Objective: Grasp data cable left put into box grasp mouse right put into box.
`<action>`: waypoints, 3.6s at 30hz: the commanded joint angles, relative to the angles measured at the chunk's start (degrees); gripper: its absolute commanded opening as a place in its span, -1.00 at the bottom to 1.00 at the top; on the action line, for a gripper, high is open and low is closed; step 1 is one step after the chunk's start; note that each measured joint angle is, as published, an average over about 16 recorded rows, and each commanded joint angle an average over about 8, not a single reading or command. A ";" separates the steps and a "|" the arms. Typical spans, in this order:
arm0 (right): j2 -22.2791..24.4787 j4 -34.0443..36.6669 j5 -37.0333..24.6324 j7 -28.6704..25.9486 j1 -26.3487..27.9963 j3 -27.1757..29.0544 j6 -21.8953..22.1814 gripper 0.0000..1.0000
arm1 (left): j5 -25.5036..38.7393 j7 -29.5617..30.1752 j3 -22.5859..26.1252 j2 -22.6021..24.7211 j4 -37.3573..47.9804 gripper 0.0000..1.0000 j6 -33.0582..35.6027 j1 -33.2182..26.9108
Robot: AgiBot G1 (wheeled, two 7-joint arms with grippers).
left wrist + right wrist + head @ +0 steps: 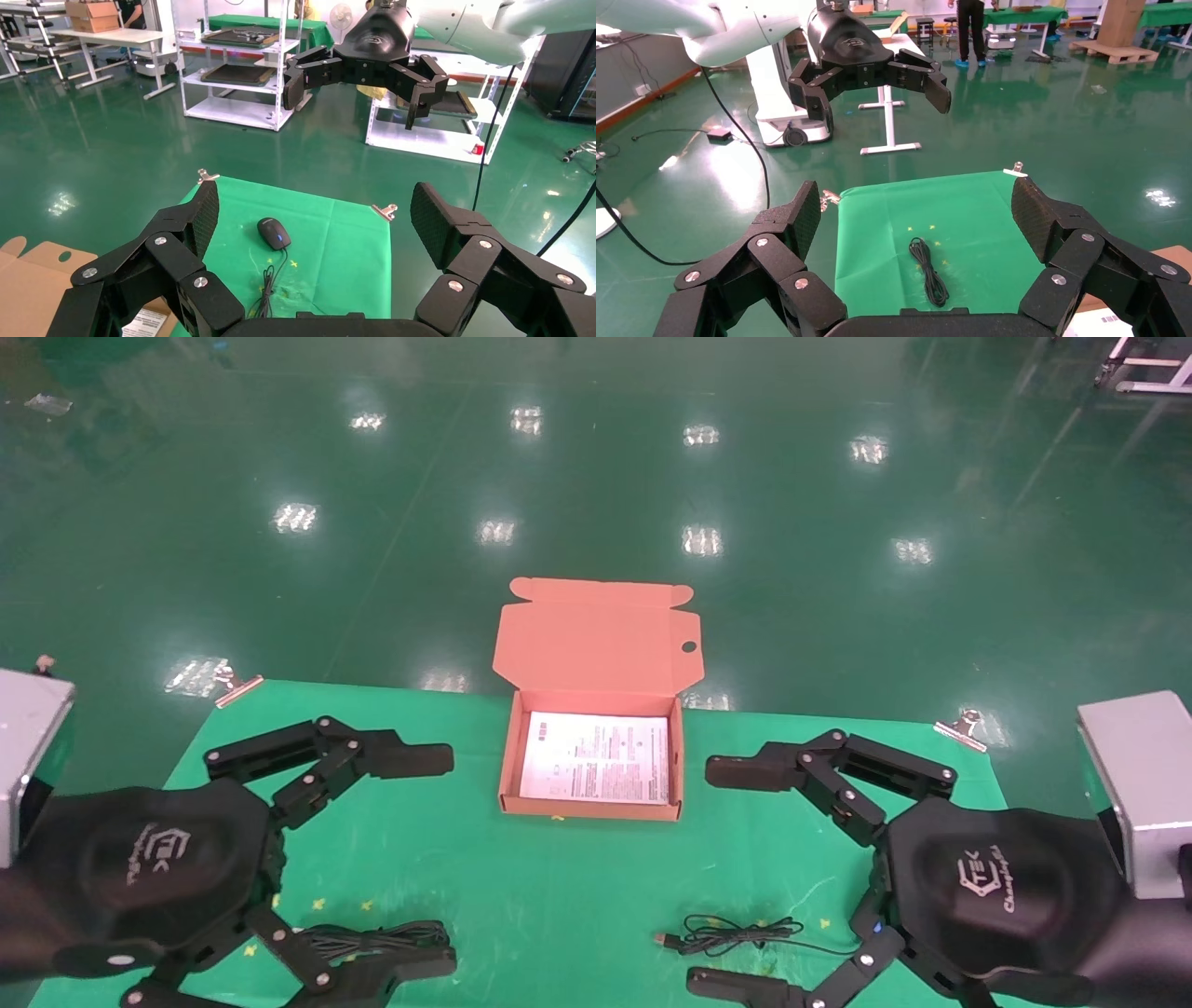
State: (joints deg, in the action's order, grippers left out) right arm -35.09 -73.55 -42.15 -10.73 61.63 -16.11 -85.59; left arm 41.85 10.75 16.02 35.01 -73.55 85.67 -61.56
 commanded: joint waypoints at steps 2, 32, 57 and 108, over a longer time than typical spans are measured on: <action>0.00 0.00 0.00 0.00 0.00 0.00 0.00 1.00 | 0.00 0.00 0.00 0.00 0.00 1.00 0.00 0.00; 1.85 -2.92 -10.95 2.35 6.54 -3.07 -1.84 1.00 | 10.72 4.24 5.67 0.10 0.79 1.00 1.80 -5.79; -4.12 -4.19 -44.10 20.84 24.09 -28.96 -2.61 1.00 | 45.75 7.98 24.53 9.34 3.43 1.00 3.17 -21.06; -20.55 2.42 -81.95 2.66 10.42 -38.98 24.97 1.00 | 68.67 -8.31 33.22 30.73 48.13 1.00 -19.91 -24.08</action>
State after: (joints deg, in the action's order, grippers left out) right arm -55.59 -71.20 -124.20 -8.16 71.98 -54.98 -60.28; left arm 110.38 2.55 49.17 65.67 -25.63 65.91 -85.58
